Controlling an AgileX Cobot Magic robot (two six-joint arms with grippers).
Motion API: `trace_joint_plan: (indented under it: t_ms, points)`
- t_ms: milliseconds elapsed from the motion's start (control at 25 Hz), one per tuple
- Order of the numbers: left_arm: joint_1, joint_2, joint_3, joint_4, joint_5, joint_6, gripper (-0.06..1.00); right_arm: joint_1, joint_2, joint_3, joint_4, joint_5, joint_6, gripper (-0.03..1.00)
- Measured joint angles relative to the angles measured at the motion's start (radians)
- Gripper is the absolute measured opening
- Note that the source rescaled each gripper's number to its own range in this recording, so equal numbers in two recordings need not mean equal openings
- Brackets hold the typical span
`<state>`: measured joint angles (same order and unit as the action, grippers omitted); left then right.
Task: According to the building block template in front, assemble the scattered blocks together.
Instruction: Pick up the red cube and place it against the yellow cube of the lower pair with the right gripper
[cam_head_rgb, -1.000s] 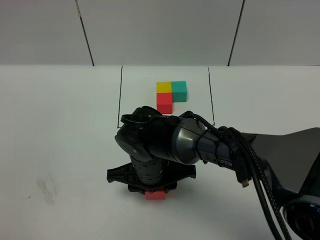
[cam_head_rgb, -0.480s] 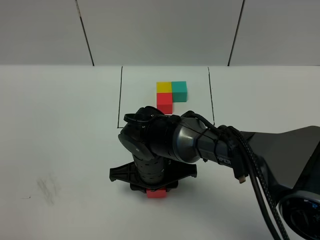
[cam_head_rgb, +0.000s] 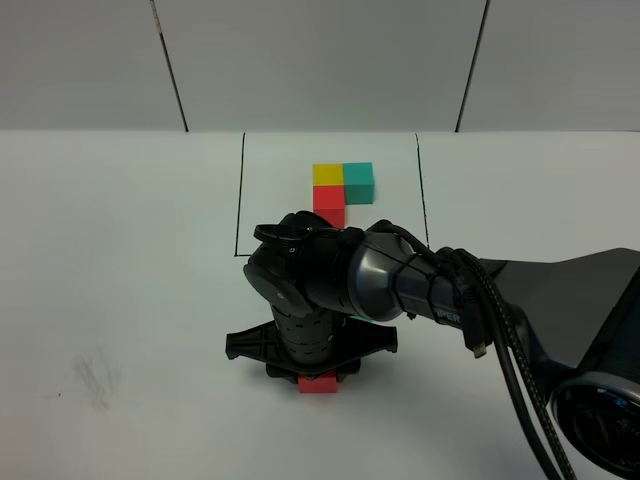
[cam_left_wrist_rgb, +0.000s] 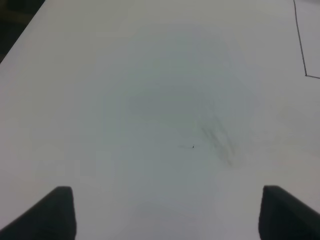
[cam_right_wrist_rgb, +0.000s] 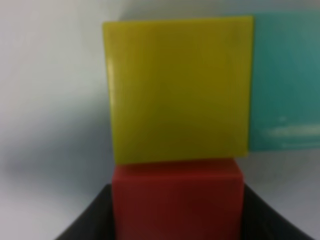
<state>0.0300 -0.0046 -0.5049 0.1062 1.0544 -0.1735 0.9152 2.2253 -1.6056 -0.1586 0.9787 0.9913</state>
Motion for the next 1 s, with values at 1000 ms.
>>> trace_joint_plan:
  t_ms: [1000]
  points:
    - [0.0, 0.0, 0.0, 0.0, 0.0, 0.001, 0.64, -0.019, 0.0, 0.0, 0.002, -0.012, -0.012, 0.01]
